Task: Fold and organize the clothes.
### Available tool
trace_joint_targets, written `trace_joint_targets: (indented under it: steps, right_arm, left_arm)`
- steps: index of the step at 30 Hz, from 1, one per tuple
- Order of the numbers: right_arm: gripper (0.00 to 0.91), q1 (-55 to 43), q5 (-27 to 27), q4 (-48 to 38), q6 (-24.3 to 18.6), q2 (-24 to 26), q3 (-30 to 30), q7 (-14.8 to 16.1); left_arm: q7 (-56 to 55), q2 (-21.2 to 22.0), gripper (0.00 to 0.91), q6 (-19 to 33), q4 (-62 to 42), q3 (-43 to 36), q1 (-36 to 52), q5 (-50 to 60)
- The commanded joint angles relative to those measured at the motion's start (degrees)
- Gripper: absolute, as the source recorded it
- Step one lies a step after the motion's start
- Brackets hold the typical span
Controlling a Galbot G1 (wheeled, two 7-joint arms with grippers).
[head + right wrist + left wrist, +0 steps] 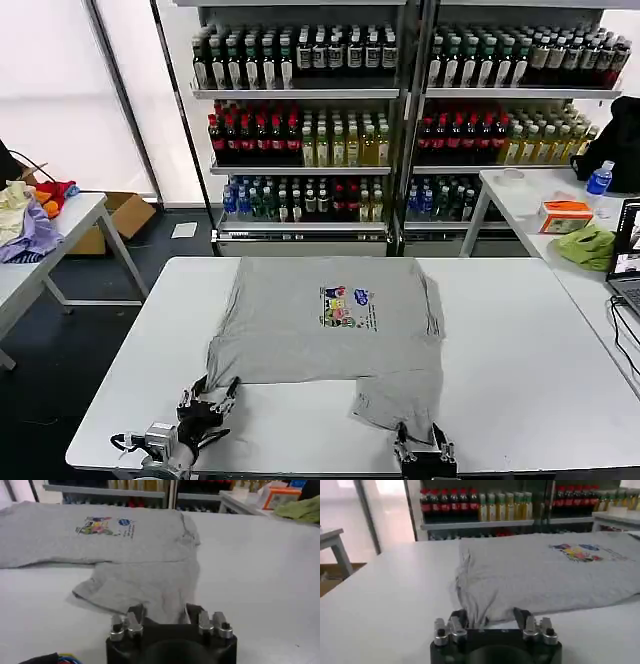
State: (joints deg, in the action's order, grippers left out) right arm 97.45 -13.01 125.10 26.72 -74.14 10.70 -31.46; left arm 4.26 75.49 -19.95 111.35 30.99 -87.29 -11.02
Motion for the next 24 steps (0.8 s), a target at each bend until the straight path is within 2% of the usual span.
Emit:
trace_joint_targets:
  steps: [1, 11, 13, 17, 20, 24]
  right_arm:
    - [0.0, -0.2, -0.6, -1.2, -1.1, -0.2, -0.1, 0.3]
    - [0.0, -0.5, -0.5, -0.1, -2.6, -0.6, 0.7, 1.0]
    - [0.0, -0.5, 2.6, 1.6, -4.5, -0.9, 1.9, 2.0]
    - [0.0, -1.2, 4.9, 5.7, -5.6, -0.8, 3.7, 3.2]
    - [0.0, -2.5, 7.2, 6.7, -9.5, -0.8, 4.8, 4.4]
    - [0.0, -5.1, 7.1, 5.4, -11.2, -1.6, 6.3, 5.0]
  left_arm:
    - [0.5, 0.1, 0.01, -0.5, -0.2, 0.0, -0.1, 0.4]
    - [1.7, -0.1, 0.0, 0.7, -0.1, 0.0, 0.1, -0.1]
    - [2.1, 0.0, 0.0, 2.0, 1.0, 0.0, 0.0, -0.7]
    - [1.7, 0.1, 0.0, 4.5, 4.1, -0.3, 0.2, -3.5]
    - [0.9, 0.2, 0.0, 5.6, 6.3, -1.0, 0.1, -4.5]
    - [0.1, 0.6, 0.0, 6.5, 7.0, -1.3, 1.5, -5.4]
